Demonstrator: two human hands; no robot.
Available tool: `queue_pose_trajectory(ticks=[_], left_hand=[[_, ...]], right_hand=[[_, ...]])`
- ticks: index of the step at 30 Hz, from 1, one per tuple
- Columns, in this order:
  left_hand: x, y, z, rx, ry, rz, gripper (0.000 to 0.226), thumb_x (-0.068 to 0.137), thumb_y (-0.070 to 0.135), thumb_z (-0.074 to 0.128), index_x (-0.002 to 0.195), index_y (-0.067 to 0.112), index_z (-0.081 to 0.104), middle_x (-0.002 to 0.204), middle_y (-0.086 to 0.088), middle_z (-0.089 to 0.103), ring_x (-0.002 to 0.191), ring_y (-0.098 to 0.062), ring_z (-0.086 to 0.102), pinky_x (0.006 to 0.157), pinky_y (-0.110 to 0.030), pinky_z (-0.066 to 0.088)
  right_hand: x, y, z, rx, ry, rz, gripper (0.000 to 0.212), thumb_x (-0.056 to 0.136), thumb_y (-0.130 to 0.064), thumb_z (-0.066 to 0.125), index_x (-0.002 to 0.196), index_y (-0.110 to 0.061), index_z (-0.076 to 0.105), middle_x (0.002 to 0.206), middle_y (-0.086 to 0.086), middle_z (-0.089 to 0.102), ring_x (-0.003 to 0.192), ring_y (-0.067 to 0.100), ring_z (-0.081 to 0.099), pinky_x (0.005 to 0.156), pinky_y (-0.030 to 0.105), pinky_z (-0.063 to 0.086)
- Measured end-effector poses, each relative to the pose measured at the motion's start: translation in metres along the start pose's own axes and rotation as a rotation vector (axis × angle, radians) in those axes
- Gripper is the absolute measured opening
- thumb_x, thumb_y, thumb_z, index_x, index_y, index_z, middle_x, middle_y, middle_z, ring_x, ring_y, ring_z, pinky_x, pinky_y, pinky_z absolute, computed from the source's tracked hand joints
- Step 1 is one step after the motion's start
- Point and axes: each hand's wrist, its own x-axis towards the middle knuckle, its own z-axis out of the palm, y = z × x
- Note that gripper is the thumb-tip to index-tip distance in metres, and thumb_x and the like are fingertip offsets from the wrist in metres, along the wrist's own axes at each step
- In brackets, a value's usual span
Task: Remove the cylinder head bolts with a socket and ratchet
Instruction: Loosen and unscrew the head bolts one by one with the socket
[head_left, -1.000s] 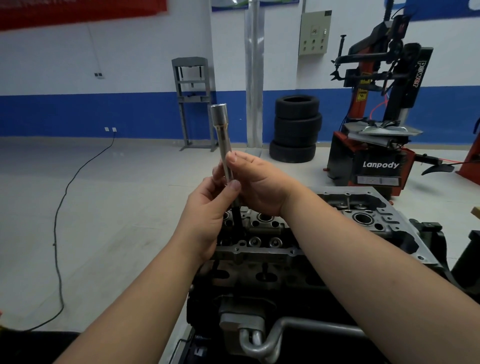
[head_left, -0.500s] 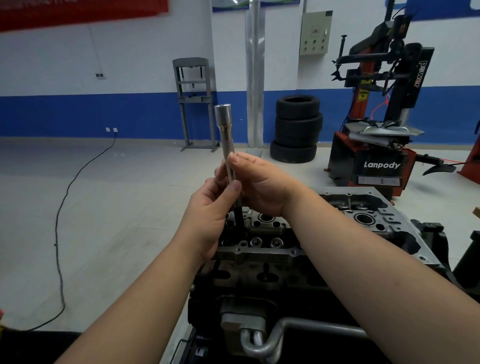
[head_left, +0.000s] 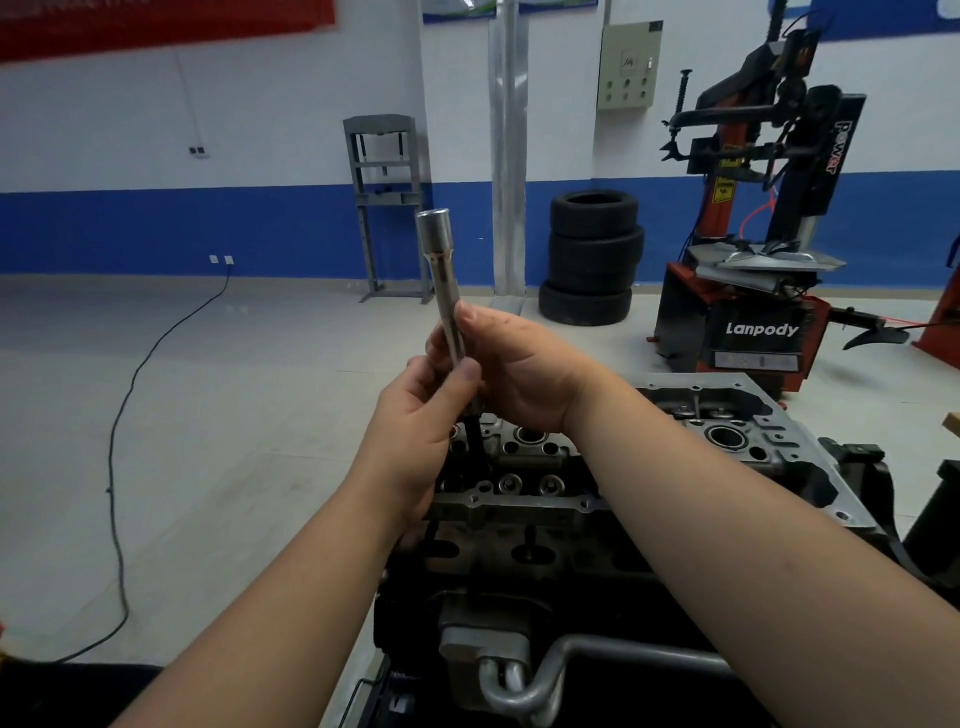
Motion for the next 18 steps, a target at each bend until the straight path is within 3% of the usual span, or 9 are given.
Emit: queue_pose_trajectory(ticks=[2, 4, 7, 12, 15, 18], left_hand=[[-0.0007, 0.0018, -0.0011, -0.021, -0.016, -0.026, 0.026, 0.096, 0.042, 0.056, 0.105, 0.033, 0.079, 0.113, 0.000, 0.077, 0.111, -0.012, 0.071, 0.087, -0.025, 0.054], [-0.0007, 0.0029, -0.0016, -0.042, -0.017, -0.028, 0.024, 0.098, 0.040, 0.058, 0.104, 0.031, 0.079, 0.112, -0.001, 0.078, 0.111, -0.013, 0.071, 0.089, -0.026, 0.053], [-0.0007, 0.0021, 0.0008, -0.036, 0.010, -0.009, 0.032, 0.085, 0.039, 0.062, 0.112, 0.025, 0.073, 0.109, -0.001, 0.078, 0.108, -0.014, 0.072, 0.094, -0.032, 0.053], [-0.0001, 0.0013, 0.0017, -0.026, 0.012, 0.012, 0.040, 0.080, 0.043, 0.073, 0.116, 0.027, 0.071, 0.115, 0.000, 0.077, 0.115, -0.016, 0.070, 0.098, -0.032, 0.053], [-0.0003, 0.0031, -0.0003, -0.020, -0.009, -0.033, 0.032, 0.088, 0.049, 0.063, 0.112, 0.033, 0.075, 0.118, 0.000, 0.076, 0.115, -0.013, 0.070, 0.091, -0.028, 0.055], [-0.0011, 0.0044, -0.0016, -0.038, -0.019, -0.057, 0.027, 0.097, 0.041, 0.055, 0.107, 0.032, 0.078, 0.115, -0.001, 0.077, 0.114, -0.015, 0.070, 0.091, -0.028, 0.052]], right_hand=[[0.0000, 0.0003, -0.0016, -0.008, 0.022, 0.020, 0.035, 0.100, -0.040, 0.046, 0.098, -0.010, 0.062, 0.089, 0.006, 0.058, 0.083, 0.021, 0.055, 0.086, 0.042, 0.043], [-0.0005, 0.0004, -0.0025, -0.002, 0.026, 0.032, 0.037, 0.103, -0.042, 0.043, 0.098, -0.011, 0.063, 0.089, 0.004, 0.062, 0.082, 0.017, 0.058, 0.084, 0.037, 0.045], [-0.0015, 0.0000, -0.0013, 0.022, 0.012, 0.045, 0.039, 0.099, -0.048, 0.044, 0.096, -0.015, 0.064, 0.091, 0.000, 0.064, 0.086, 0.015, 0.060, 0.084, 0.034, 0.044], [-0.0023, -0.0007, 0.0003, -0.033, 0.005, -0.011, 0.023, 0.093, -0.039, 0.053, 0.089, -0.017, 0.061, 0.091, 0.004, 0.058, 0.091, 0.023, 0.054, 0.092, 0.047, 0.039], [-0.0015, -0.0006, -0.0007, -0.032, 0.021, -0.010, 0.030, 0.098, -0.039, 0.049, 0.093, -0.012, 0.060, 0.090, 0.008, 0.056, 0.089, 0.029, 0.052, 0.090, 0.049, 0.041], [-0.0019, -0.0007, -0.0015, -0.036, 0.034, 0.009, 0.037, 0.103, -0.041, 0.043, 0.097, -0.011, 0.063, 0.089, 0.004, 0.062, 0.083, 0.020, 0.058, 0.085, 0.039, 0.046]])
